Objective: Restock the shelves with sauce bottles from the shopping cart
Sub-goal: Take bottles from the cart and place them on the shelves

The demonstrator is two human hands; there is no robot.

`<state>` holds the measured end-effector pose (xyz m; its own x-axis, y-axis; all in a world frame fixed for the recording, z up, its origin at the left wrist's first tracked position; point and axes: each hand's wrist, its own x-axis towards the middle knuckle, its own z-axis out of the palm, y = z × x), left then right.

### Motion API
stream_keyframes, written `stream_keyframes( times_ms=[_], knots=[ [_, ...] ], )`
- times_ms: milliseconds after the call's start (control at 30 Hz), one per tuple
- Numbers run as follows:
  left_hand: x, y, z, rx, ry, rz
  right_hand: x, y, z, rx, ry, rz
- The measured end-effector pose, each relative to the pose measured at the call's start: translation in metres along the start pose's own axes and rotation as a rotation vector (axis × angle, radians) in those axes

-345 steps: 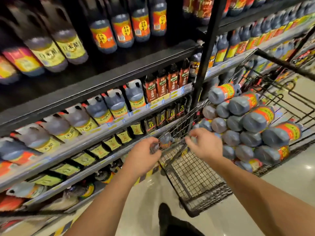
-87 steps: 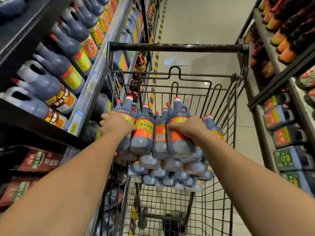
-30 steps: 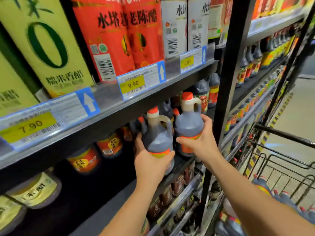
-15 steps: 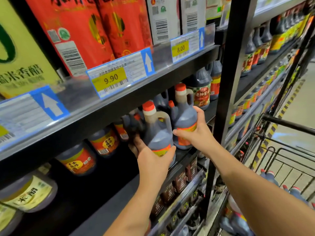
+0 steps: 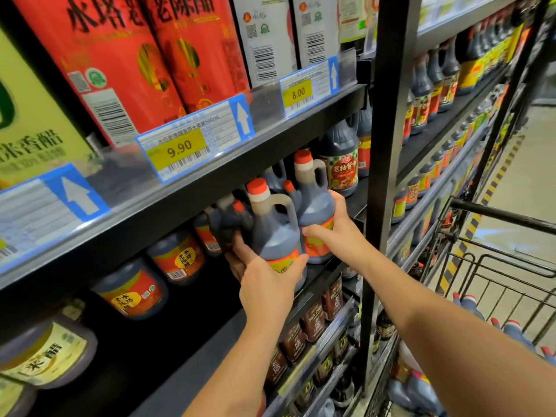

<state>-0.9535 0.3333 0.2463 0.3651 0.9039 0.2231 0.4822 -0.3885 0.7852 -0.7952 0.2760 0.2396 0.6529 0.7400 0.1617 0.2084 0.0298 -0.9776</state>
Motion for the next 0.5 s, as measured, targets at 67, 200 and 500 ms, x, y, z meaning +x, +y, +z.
stream_keyframes(
  times_ms=[67, 200, 500],
  knots=[
    [-0.001, -0.004, -0.003, 0.009, -0.026, -0.003, -0.008, -0.002, 0.001, -0.001, 0.004, 0.005],
    [-0.013, -0.019, -0.017, -0.098, -0.005, 0.021, -0.041, 0.001, 0.005, -0.026, 0.122, 0.024],
    [-0.075, -0.021, -0.025, -0.247, -0.14, 0.34, -0.157, 0.007, -0.013, -0.274, 0.356, 0.044]
  ],
)
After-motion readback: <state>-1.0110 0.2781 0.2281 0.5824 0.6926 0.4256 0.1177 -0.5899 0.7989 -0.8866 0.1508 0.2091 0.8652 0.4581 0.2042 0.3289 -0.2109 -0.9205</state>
